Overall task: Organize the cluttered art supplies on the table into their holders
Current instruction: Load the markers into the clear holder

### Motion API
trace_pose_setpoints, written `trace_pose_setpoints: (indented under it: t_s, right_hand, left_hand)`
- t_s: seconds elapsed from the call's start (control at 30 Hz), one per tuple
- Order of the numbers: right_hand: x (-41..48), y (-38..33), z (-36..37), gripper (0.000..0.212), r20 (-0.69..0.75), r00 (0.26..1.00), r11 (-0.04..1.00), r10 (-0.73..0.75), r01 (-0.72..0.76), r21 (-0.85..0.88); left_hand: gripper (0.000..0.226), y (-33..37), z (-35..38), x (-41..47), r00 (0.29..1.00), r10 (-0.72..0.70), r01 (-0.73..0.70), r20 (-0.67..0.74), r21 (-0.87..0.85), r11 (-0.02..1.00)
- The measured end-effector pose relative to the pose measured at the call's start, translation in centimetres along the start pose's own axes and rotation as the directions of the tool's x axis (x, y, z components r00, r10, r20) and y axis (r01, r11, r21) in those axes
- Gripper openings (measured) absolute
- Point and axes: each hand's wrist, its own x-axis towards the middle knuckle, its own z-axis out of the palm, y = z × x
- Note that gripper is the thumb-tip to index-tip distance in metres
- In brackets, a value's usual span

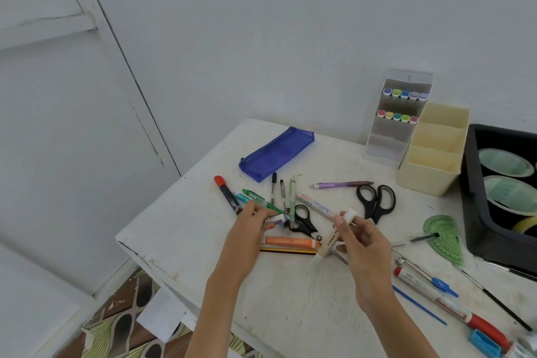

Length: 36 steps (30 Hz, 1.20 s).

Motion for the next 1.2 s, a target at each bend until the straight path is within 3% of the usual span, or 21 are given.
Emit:
trace_pose_setpoints:
  t_s: [0.2,0.33,0.57,0.7,0.87,1.0,1.1,1.2]
  right_hand:
    - [0.5,-0.2,-0.3,0.012,-0.025,0.999,0.999,-0.044,0.044,0.000]
    - [1.2,-0.7,-0.5,0.018,-0.038,0.996,0.996,-0.085,0.085,0.000]
    - [3.9,-3.5,-2.2,0.012,-0.102,0.982,0.983,-0.157,0.165,0.078]
    - [5.7,-5.9,-3.5,0.010,-0.111,0.942,0.948,-0.315,0.308,-0.077]
    - [8.4,-8.3,-5.3,0.018,-0.168,0.858,0.861,-0.486,0.436,-0.264]
    - [11.2,-8.9,-5.8,0.016,-0.163,0.746,0.714,-0.645,0.513,-0.476]
    - [13.1,-8.6,-5.7,0.016,-0.073,0.661,0.556,-0.747,0.561,-0.614]
    - [15.6,-8.3,-5.8,0.018,0.025,0.627,0.431,-0.778,0.563,-0.706]
  left_hand:
    - [0.024,3.0,0.0,0.9,0.991,-0.119,0.134,0.065,-0.353,0.926]
    - [0.024,4.6,1.3,2.3,0.990,-0.124,0.137,0.061,-0.510,0.849]
    - [0.019,7.9,2.6,6.7,1.000,-0.008,0.004,-0.004,-0.616,0.788]
    - [0.014,10.0,2.5,9.8,0.992,-0.025,-0.066,-0.122,-0.685,0.726]
    - [0.011,12.7,2.7,13.4,0.973,0.096,-0.218,-0.210,-0.699,0.681]
    - [0.015,14.0,3.7,16.1,0.924,0.216,-0.372,-0.317,-0.610,0.700]
    - [0.015,14.2,4.6,17.2,0.896,0.254,-0.427,-0.364,-0.554,0.715]
    - [0.012,14.2,6.2,18.5,0.887,0.308,-0.454,-0.345,-0.525,0.720]
